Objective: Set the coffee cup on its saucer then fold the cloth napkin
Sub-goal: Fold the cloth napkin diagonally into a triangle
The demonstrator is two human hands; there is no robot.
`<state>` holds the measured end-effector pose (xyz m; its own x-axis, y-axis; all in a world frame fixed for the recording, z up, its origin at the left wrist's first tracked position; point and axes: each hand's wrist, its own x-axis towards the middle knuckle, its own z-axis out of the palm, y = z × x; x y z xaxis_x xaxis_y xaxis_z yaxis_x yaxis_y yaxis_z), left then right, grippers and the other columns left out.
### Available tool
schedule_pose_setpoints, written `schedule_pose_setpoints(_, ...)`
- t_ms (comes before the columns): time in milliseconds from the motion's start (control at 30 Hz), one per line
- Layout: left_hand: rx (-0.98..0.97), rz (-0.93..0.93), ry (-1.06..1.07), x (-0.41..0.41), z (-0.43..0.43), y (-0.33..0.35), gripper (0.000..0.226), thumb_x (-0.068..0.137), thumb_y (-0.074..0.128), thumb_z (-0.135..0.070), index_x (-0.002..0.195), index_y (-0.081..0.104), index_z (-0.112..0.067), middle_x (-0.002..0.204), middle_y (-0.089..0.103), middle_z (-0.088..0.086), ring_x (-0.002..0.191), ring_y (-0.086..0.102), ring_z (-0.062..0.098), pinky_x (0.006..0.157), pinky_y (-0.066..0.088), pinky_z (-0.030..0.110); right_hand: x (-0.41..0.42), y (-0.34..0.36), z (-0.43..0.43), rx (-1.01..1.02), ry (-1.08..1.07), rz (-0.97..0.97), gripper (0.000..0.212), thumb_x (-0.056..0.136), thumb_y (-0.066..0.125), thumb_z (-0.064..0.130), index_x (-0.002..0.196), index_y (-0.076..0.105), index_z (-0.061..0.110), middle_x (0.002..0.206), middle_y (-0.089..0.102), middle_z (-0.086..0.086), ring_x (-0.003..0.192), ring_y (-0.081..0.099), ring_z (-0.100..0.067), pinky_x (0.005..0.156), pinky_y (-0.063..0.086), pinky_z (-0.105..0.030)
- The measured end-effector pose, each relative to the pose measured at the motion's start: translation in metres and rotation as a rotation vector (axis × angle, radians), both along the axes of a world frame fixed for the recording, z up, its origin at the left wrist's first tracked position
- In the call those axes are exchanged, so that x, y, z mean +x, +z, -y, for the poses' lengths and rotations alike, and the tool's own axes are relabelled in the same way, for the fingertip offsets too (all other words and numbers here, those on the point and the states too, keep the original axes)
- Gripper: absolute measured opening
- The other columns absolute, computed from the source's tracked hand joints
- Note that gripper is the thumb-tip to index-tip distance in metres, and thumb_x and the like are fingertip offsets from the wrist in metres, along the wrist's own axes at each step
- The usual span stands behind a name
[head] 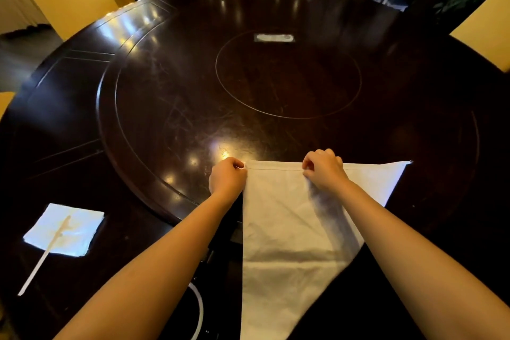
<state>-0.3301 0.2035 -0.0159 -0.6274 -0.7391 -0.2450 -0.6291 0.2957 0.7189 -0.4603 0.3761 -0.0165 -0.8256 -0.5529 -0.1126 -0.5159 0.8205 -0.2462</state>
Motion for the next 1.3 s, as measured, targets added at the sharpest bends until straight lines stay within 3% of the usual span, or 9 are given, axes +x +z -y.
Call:
schedule_pose_setpoints(267,0.013,-0.049,-0.042,-0.006,0.001,0.000,0.009,0.088,0.056,-0.017,0.087,0.064,-0.018,0.089,0.065,0.000,0.078,0.054,0.013,0.067,0.040,0.026,-0.009,-0.001,0.001,0.028,0.030,0.048,0.006,0.087,0.060,0.024,0.085,0.061,0.018,0.098,0.060,-0.005,0.101,0.047,-0.025,0.079,0.034,-0.034)
schedule_pose_setpoints(533,-0.064,-0.099,-0.047,-0.018,0.001,-0.002,0.010,0.090,0.052,-0.018,0.084,0.060,-0.019,0.082,0.059,-0.004,0.076,0.054,0.014,0.057,0.036,0.023,-0.016,0.001,-0.006,-0.069,0.034,-0.070,0.010,0.091,0.052,0.021,0.082,0.050,0.021,0.089,0.057,-0.001,0.095,0.046,-0.024,0.076,0.028,-0.033)
schedule_pose_setpoints(800,-0.309,-0.053,-0.087,-0.028,-0.008,-0.022,0.015,0.092,0.047,-0.020,0.099,0.059,-0.014,0.100,0.062,0.006,0.089,0.054,0.023,0.080,0.041,0.035,-0.023,-0.013,-0.013,-0.133,-0.002,-0.167,0.006,0.089,0.058,0.020,0.083,0.058,0.018,0.088,0.062,-0.002,0.093,0.049,-0.023,0.077,0.026,-0.032)
schedule_pose_setpoints(967,-0.459,0.008,-0.089,-0.030,-0.020,-0.022,0.021,0.092,0.047,-0.016,0.112,0.052,-0.011,0.113,0.054,0.012,0.100,0.046,0.028,0.089,0.037,0.039,-0.020,-0.007,-0.022,-0.124,-0.001,-0.227,0.011,0.092,0.053,0.021,0.095,0.060,0.014,0.100,0.061,-0.006,0.099,0.049,-0.025,0.083,0.035,-0.035)
schedule_pose_setpoints(1033,-0.534,-0.069,-0.137,-0.030,-0.032,-0.017,0.026,0.089,0.047,-0.010,0.115,0.051,-0.007,0.113,0.052,0.015,0.102,0.046,0.032,0.090,0.036,0.042,-0.008,0.000,-0.024,-0.230,-0.006,-0.254,0.015,0.093,0.050,0.018,0.099,0.060,0.010,0.102,0.061,-0.010,0.099,0.051,-0.028,0.084,0.039,-0.036)
schedule_pose_setpoints(1133,-0.571,-0.212,-0.384,-0.025,-0.056,-0.018,0.027,0.088,0.048,-0.007,0.114,0.056,-0.004,0.117,0.059,0.018,0.109,0.052,0.036,0.094,0.038,0.043,0.032,-0.003,-0.027,-0.353,0.261,-0.090,0.028,0.095,0.046,0.019,0.117,0.058,0.009,0.119,0.060,-0.015,0.112,0.054,-0.030,0.098,0.037,-0.032)
schedule_pose_setpoints(1200,-0.537,-0.087,-0.524,-0.018,-0.067,-0.029,0.041,0.097,0.037,-0.024,0.134,0.041,-0.009,0.146,0.038,0.014,0.136,0.030,0.031,0.113,0.020,0.043,0.053,-0.016,-0.036,-0.129,0.464,0.027,0.048,0.098,0.036,0.035,0.142,0.034,0.016,0.151,0.033,-0.005,0.140,0.028,-0.021,0.117,0.015,-0.031)
schedule_pose_setpoints(1267,-0.564,0.067,-0.586,-0.012,-0.068,-0.045,0.055,0.097,0.017,-0.043,0.145,0.013,-0.018,0.156,0.004,0.005,0.144,-0.005,0.020,0.116,-0.004,0.040,0.051,-0.031,-0.054,0.041,0.465,0.018,0.060,0.096,0.025,0.048,0.148,0.008,0.024,0.155,-0.003,0.008,0.145,-0.003,-0.012,0.117,-0.003,-0.030)
schedule_pose_setpoints(1300,-0.589,0.105,-0.596,-0.010,-0.067,-0.050,0.058,0.095,0.010,-0.048,0.146,0.005,-0.020,0.156,-0.004,0.002,0.141,-0.013,0.016,0.115,-0.009,0.039,0.043,-0.035,-0.065,0.068,0.399,0.004,0.062,0.096,0.022,0.051,0.148,0.002,0.025,0.152,-0.011,0.010,0.145,-0.008,-0.011,0.116,-0.007,-0.030)
